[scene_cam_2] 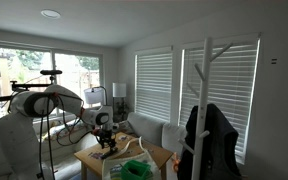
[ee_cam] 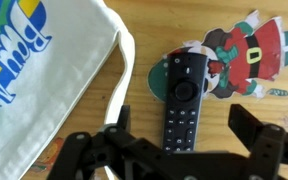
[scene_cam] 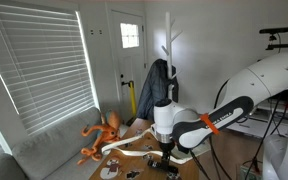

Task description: Put the black remote in the green lunchbox

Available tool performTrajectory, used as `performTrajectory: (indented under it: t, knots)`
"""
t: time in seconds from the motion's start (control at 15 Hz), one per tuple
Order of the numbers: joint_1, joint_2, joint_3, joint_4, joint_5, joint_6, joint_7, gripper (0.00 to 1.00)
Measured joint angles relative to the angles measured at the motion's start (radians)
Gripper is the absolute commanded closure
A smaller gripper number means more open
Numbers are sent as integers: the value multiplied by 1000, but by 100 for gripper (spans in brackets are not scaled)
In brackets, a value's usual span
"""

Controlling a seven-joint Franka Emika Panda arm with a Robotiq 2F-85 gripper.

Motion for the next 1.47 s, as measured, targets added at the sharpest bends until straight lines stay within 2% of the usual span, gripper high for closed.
performTrajectory:
  t: [0.47, 0.53, 0.6, 1.13, 1.47]
  knots:
    - [3, 60, -5, -11, 46, 87, 24, 0]
    - [3, 67, -5, -12, 59, 95, 24, 25]
    - [3, 72, -5, -14, 75, 104, 23, 26]
    - [1, 73, -12, -22, 116, 136, 21, 84]
    - [1, 34, -16, -20, 115, 144, 21, 85]
